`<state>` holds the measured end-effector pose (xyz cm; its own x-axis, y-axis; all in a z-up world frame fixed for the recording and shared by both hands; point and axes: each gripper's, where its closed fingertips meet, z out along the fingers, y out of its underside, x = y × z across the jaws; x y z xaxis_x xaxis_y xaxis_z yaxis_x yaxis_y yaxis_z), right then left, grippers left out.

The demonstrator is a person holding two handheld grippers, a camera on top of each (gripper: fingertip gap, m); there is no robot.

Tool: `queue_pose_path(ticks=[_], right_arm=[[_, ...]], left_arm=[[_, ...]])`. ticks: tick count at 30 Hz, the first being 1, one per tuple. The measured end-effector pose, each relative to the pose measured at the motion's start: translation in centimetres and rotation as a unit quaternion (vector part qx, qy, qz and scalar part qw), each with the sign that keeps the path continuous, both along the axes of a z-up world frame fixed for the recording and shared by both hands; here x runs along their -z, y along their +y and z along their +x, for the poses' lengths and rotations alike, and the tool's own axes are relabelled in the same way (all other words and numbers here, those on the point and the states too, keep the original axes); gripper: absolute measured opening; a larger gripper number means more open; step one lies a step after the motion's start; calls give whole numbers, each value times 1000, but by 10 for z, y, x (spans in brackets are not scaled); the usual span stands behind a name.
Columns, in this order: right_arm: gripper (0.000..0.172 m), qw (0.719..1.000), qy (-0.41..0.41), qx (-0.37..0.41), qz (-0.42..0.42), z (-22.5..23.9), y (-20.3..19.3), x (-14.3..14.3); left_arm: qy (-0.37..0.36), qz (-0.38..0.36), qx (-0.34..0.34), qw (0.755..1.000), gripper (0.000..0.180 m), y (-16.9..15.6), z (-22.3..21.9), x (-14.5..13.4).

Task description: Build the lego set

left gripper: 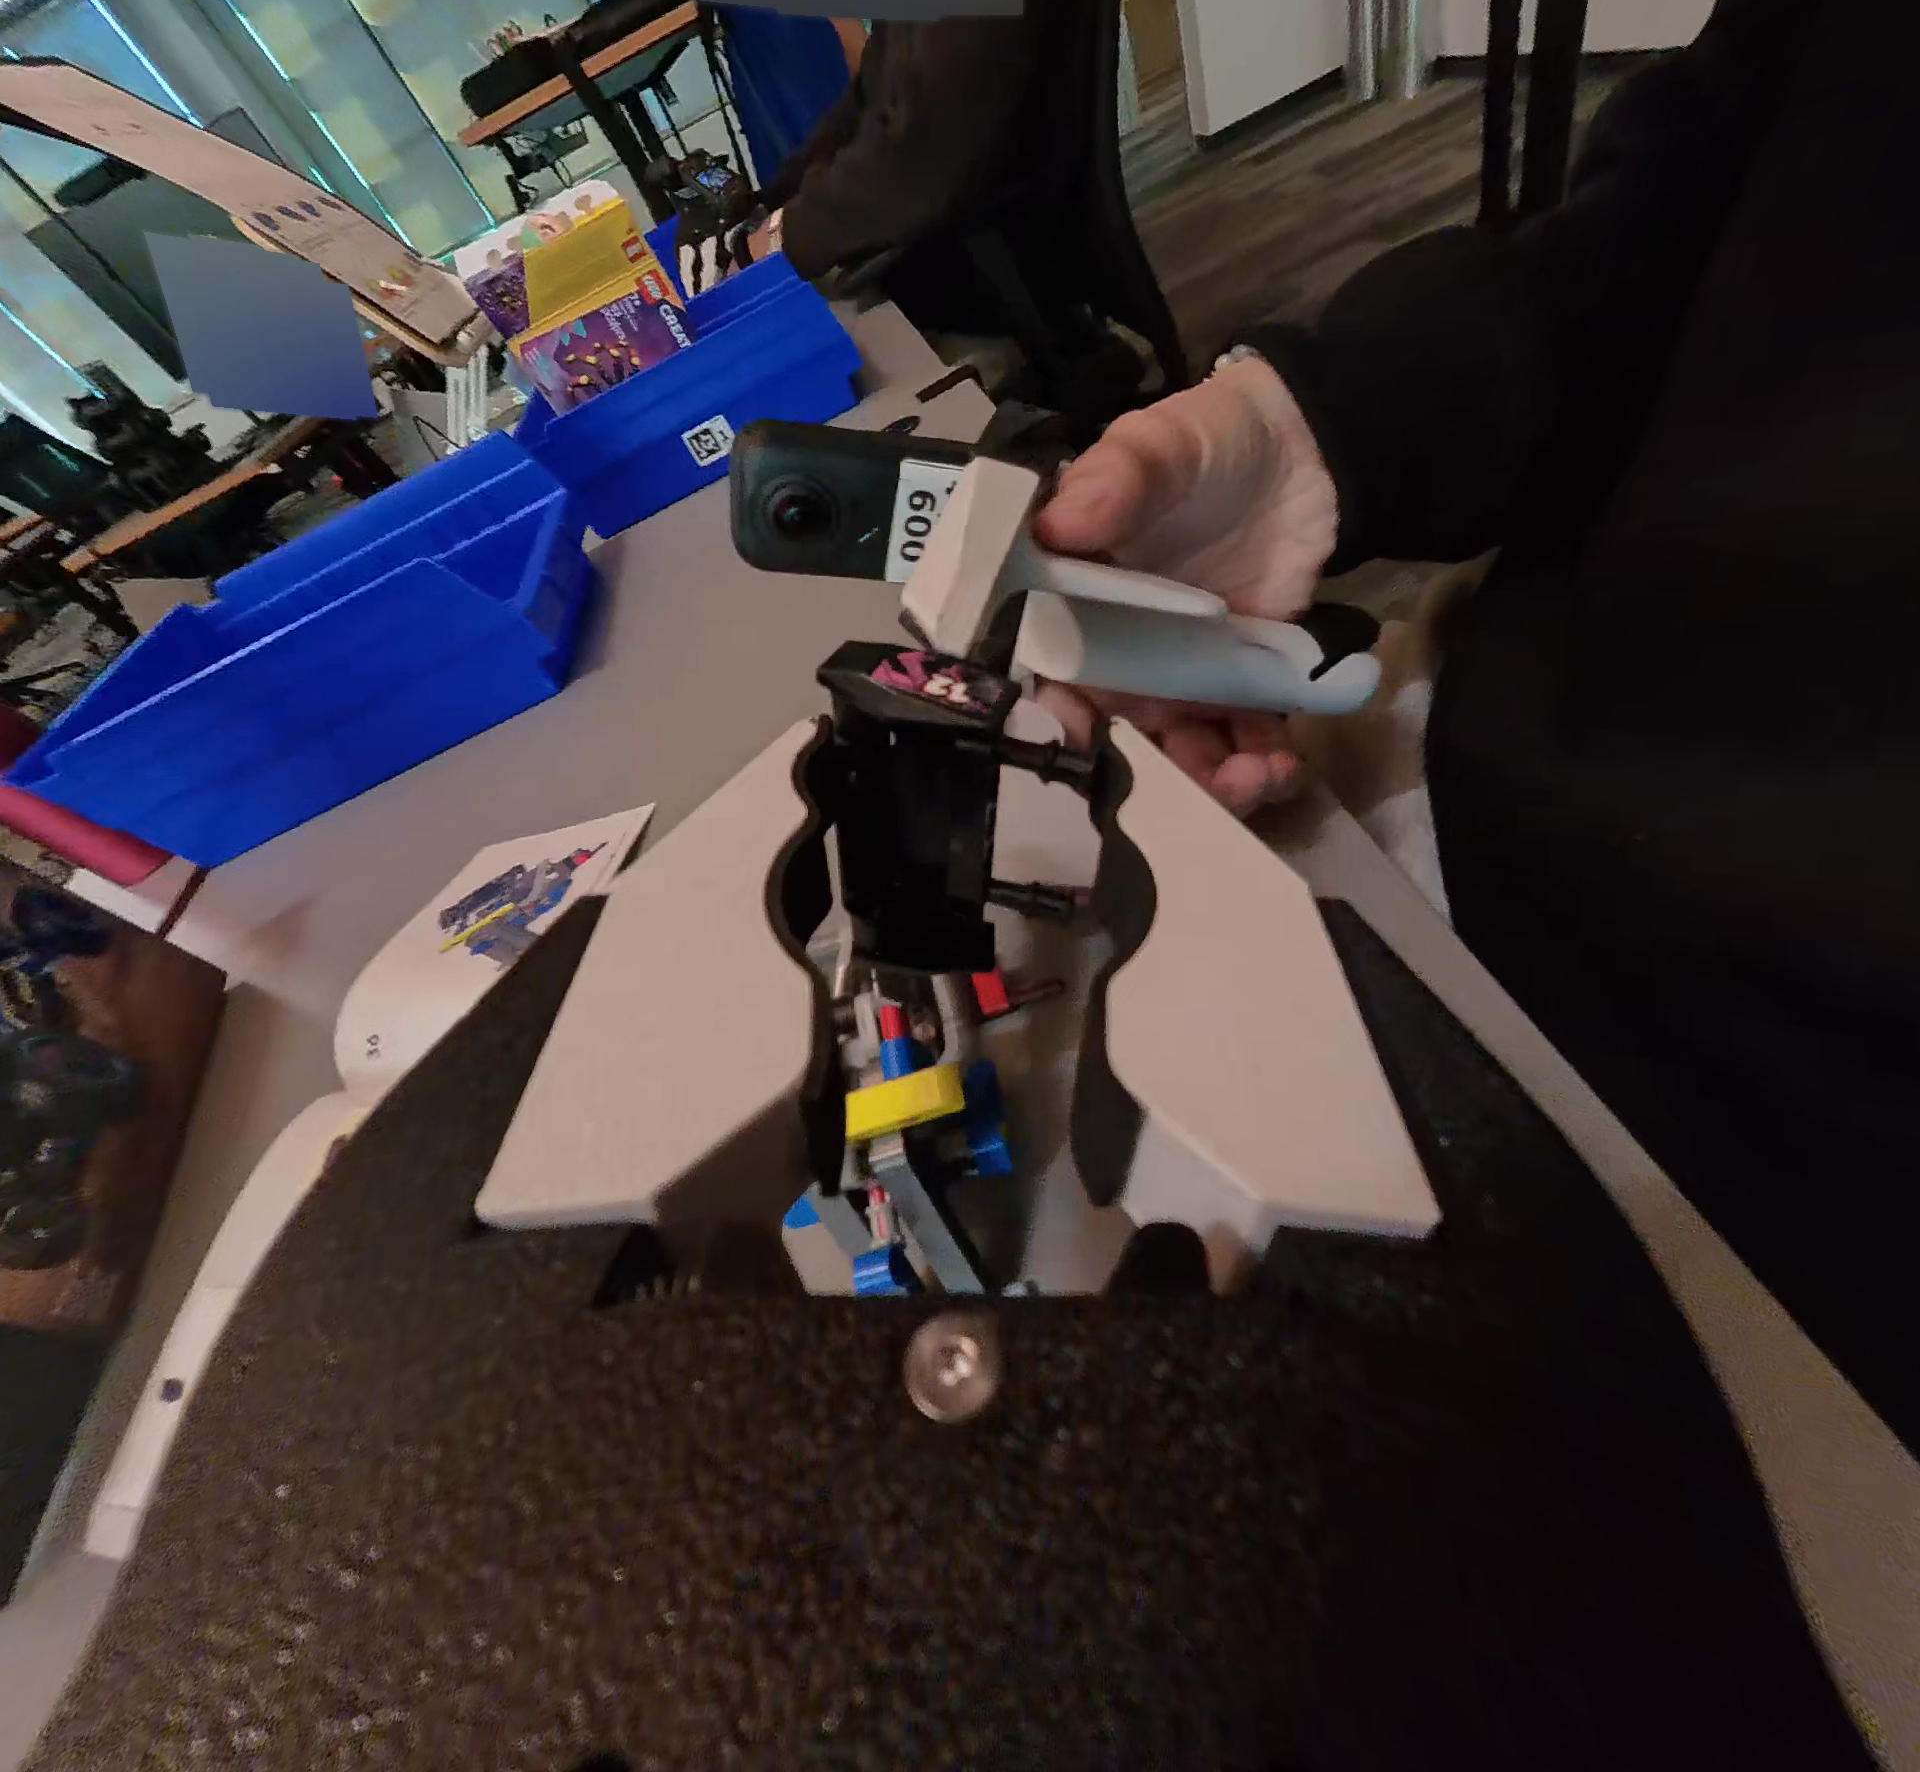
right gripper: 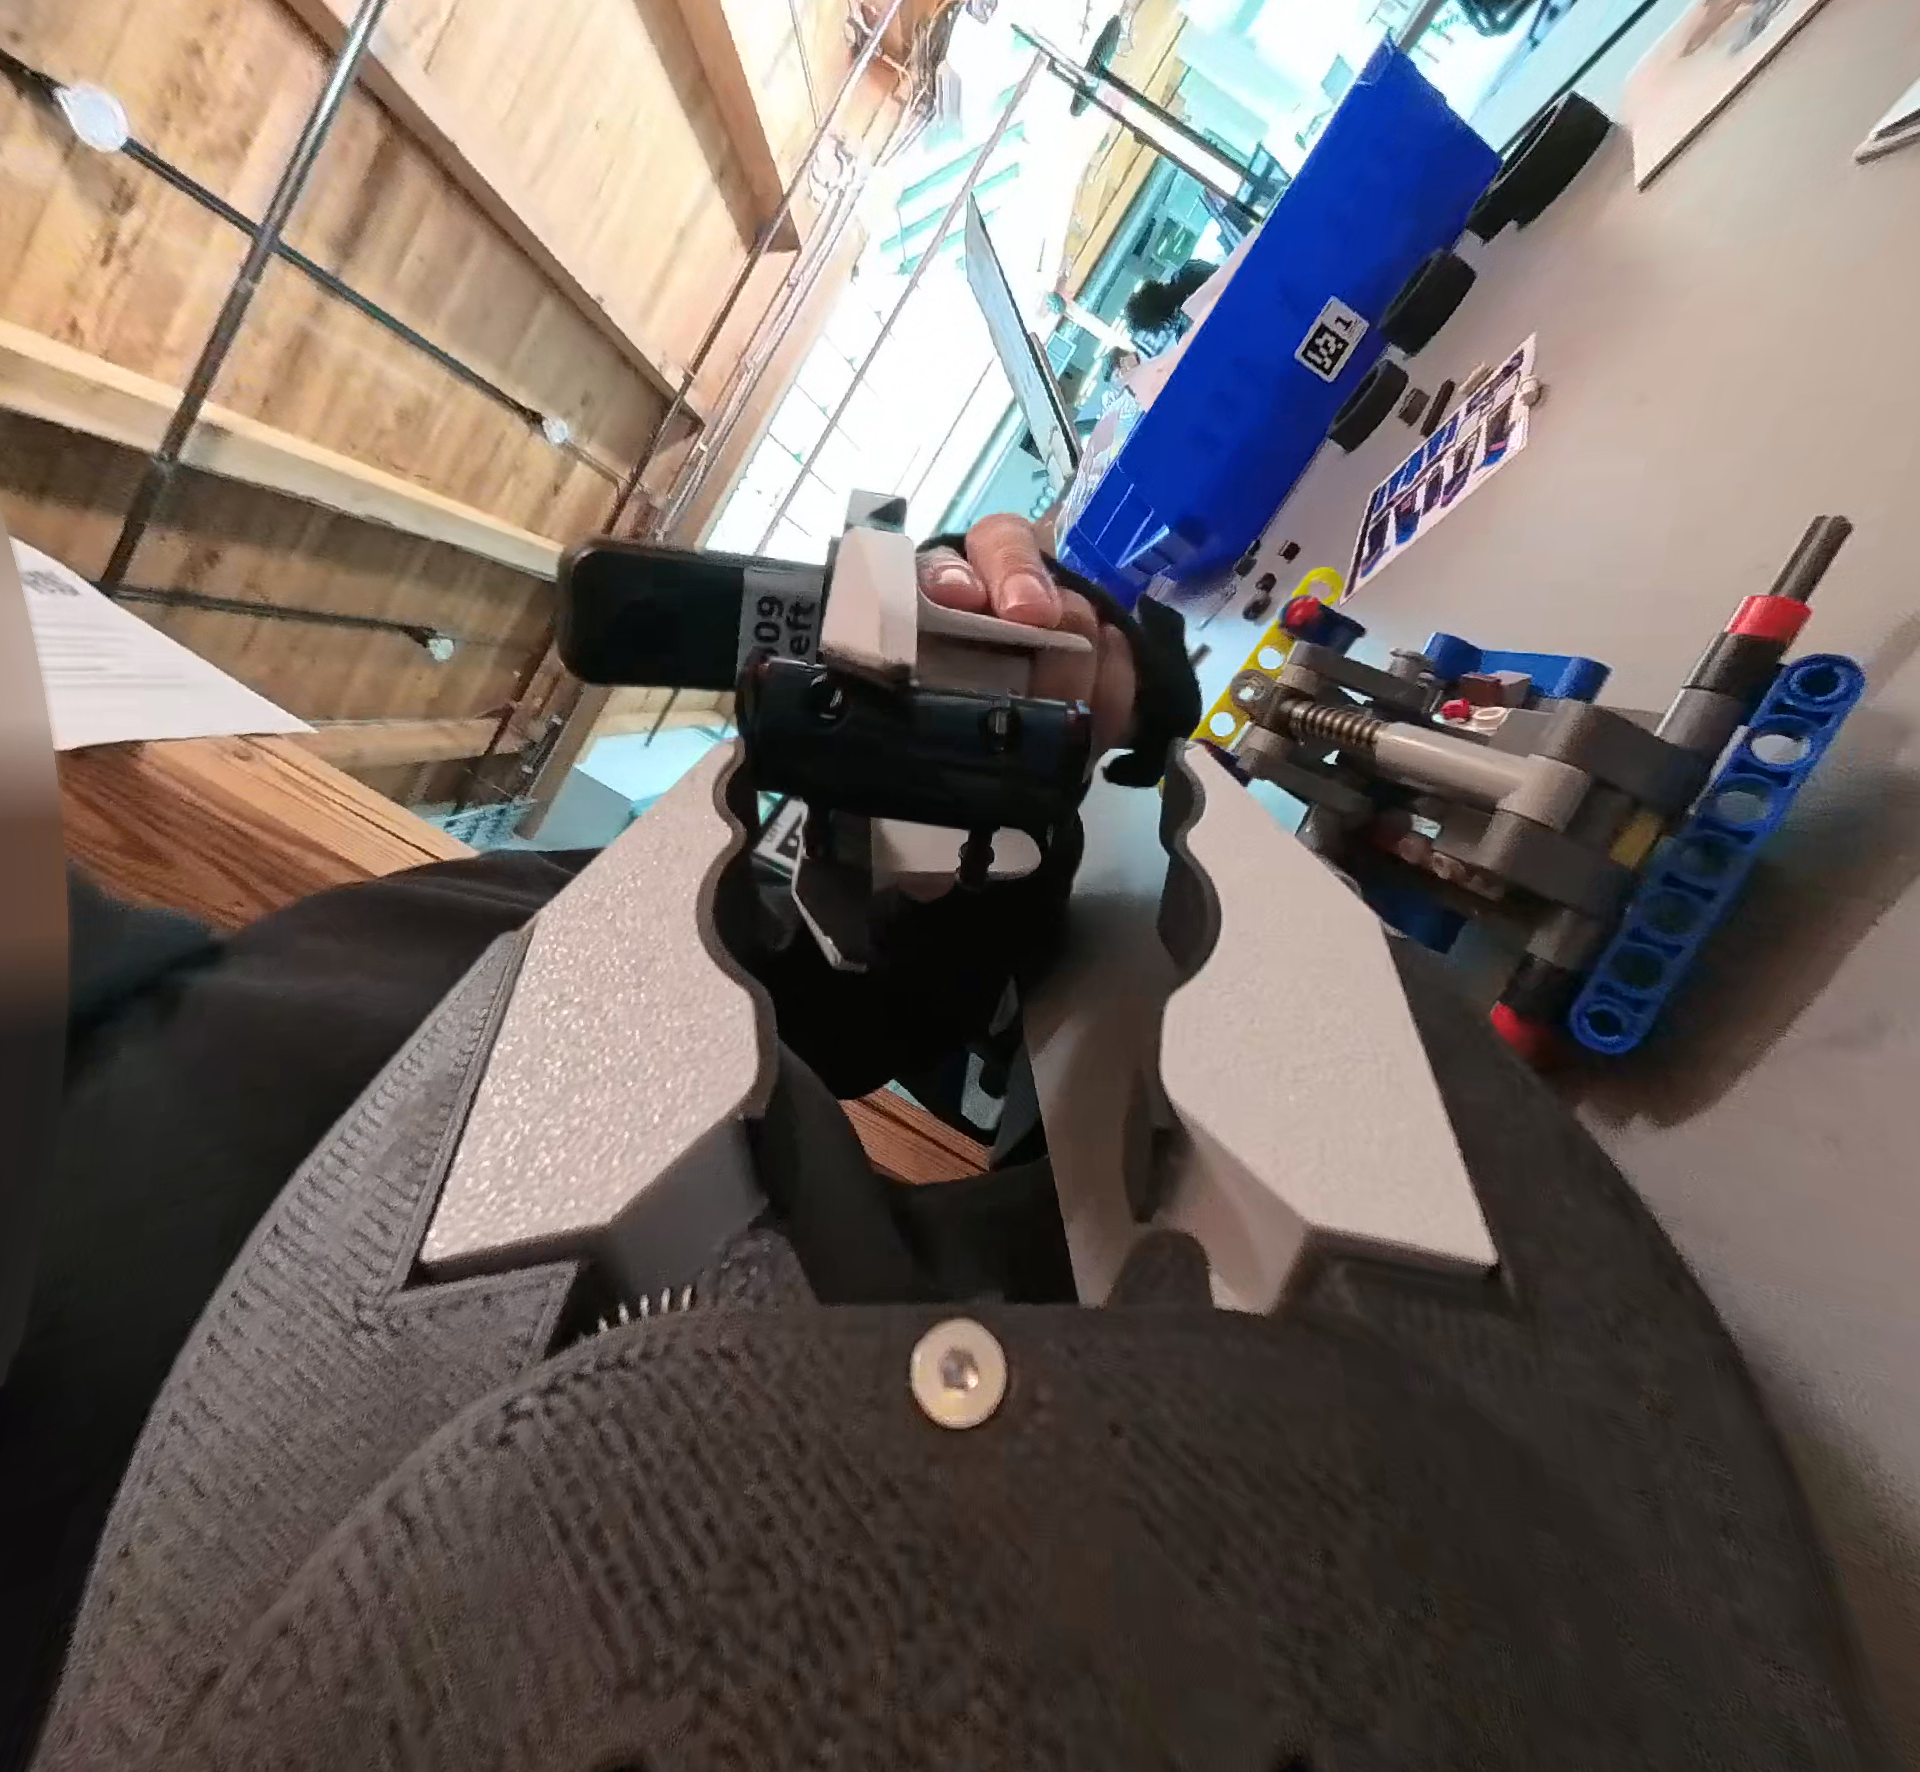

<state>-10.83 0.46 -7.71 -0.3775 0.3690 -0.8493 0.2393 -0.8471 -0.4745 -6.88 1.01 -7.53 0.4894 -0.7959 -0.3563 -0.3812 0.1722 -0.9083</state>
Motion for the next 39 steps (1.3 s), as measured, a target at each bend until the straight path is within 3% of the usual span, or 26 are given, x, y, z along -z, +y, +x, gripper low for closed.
queue_pose_path(ticks=[6, 11, 18, 24, 39], right_arm=[[65, 998, 24, -28, -41, 0, -11, -9], [63, 998, 18, -8, -68, 0, -4, -7], [63, 990, 39, -9, -134, -2, -5, -16], [63, 981, 35, -59, -180, 3, -14, -23], [62, 981, 42, -31, -188, 0, -7, -14]], left_arm=[[-2, 7, 4, 1000, 46, 1, 6, -2], [16, -22, -24, 999, 46, 8, 4, 1], [-49, -78, -40, 995, 45, 12, 13, -11], [-41, -38, 24, 998, 46, -3, 15, -16], [-3, -59, -39, 997, 41, 9, 9, -4]])
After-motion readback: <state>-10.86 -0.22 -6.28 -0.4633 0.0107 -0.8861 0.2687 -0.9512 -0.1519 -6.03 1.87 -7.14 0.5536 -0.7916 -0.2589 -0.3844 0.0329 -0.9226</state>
